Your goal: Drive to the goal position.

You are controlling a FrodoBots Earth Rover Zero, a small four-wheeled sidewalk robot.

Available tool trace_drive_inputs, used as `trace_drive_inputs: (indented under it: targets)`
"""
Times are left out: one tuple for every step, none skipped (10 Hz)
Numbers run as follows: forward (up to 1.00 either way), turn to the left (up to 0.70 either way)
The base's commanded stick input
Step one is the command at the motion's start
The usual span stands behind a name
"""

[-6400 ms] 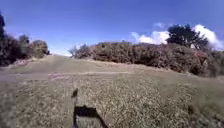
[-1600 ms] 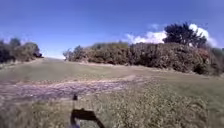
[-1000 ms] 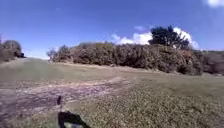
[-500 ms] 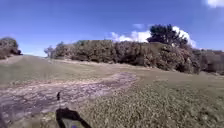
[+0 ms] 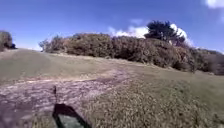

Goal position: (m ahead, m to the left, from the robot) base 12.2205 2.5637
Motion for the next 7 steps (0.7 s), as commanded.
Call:
trace_drive_inputs:
  targets:
    - [0.70,0.00]
    - [0.70,0.00]
    - [0.70,0.00]
    - [0.70,0.00]
    - [0.70,0.00]
    - [0.70,0.00]
    - [0.70,0.00]
